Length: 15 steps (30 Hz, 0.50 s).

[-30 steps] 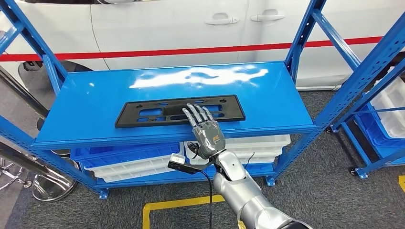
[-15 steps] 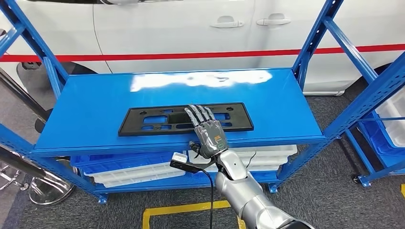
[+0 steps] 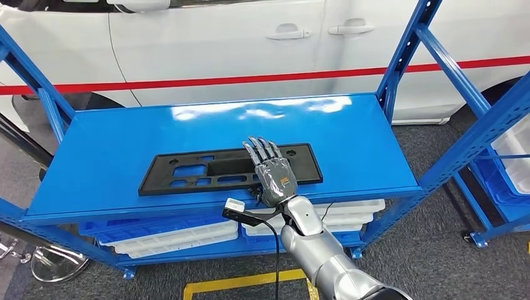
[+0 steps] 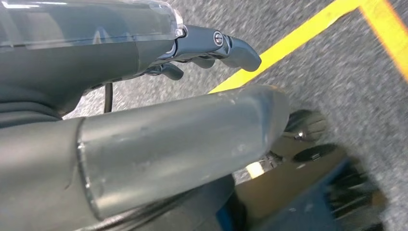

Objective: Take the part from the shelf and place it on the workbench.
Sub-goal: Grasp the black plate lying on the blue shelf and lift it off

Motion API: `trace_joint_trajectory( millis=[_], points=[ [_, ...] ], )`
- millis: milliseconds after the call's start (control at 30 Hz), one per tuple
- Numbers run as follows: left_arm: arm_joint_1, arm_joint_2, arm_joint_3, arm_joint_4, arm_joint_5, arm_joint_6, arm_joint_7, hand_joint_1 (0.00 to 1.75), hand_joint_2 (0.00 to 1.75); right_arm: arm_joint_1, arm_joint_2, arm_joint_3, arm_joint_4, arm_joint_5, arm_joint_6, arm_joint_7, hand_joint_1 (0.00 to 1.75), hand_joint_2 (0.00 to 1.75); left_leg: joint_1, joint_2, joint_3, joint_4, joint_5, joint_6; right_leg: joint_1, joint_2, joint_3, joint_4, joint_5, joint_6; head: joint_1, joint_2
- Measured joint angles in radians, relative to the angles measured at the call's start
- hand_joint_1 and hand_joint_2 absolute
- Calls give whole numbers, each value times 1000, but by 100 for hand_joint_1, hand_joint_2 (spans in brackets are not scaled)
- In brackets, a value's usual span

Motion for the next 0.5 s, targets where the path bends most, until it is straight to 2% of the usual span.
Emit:
trace_joint_trajectory(
  millis=[67, 167, 200, 233, 300, 333, 367, 400, 433, 500],
  points=[
    [-3, 0, 0, 0, 0, 1, 0, 0, 0, -2, 5, 0, 2, 0, 0, 1, 0, 175, -4, -2, 10, -26, -6, 8, 3, 0, -3, 2, -5, 9, 0, 0],
    [-3, 0, 0, 0, 0, 1, 0, 0, 0, -5, 10, 0, 3, -3, 0, -2, 0, 175, 2, -3, 18, -38, -11, 24, 2, -3, -5, 16, -21, 23, 0, 0],
    [-4, 0, 0, 0, 1, 2, 0, 0, 0, -7, 12, 0, 4, -8, 0, -6, 0, 175, 4, -3, 23, -43, -11, 30, 1, -3, -20, 50, -41, 28, 0, 0],
    [-5, 0, 0, 0, 1, 2, 0, 0, 0, -8, 13, 0, 6, -14, 0, -12, 0, 175, 5, -3, 26, -45, -13, 34, -2, -4, -49, 106, -68, 33, 0, 0],
    [-6, 0, 0, 0, 2, 3, 0, 0, 0, -8, 16, 1, 14, -23, 0, -23, 0, 175, 5, -2, 28, -45, -16, 40, -5, -4, -127, 238, -115, 40, 0, 0],
    [-6, 0, 1, 0, 3, 3, 0, 0, 0, -6, 18, 2, 19, -23, 0, -26, 0, 175, 5, -3, 30, -45, -18, 40, -7, -4, -154, 274, -115, 42, 0, 0],
    [-6, 0, 1, 0, 3, 3, 0, 0, 0, -4, 22, 3, 23, -21, 0, -27, 0, 175, 5, -3, 32, -45, -20, 40, -8, -4, -164, 275, -97, 42, 0, 0],
    [-6, 0, 1, 0, 3, 4, 0, 0, 0, -4, 26, 5, 26, -20, 0, -27, 0, 175, 5, -4, 36, -44, -22, 38, -9, -4, -153, 238, -60, 41, 0, 0],
    [-6, 0, 1, 0, 3, 4, 0, 0, 0, -4, 31, 6, 28, -19, 0, -27, 0, 175, 5, -5, 41, -44, -25, 35, -10, -4, -127, 171, -14, 38, 0, 0],
    [-7, 0, 1, 0, 3, 3, 0, 0, 0, -5, 41, 10, 31, -19, 0, -27, 0, 175, 2, -7, 46, -43, -30, 27, -7, -4, -76, 52, 39, 30, 0, 0]
  ],
)
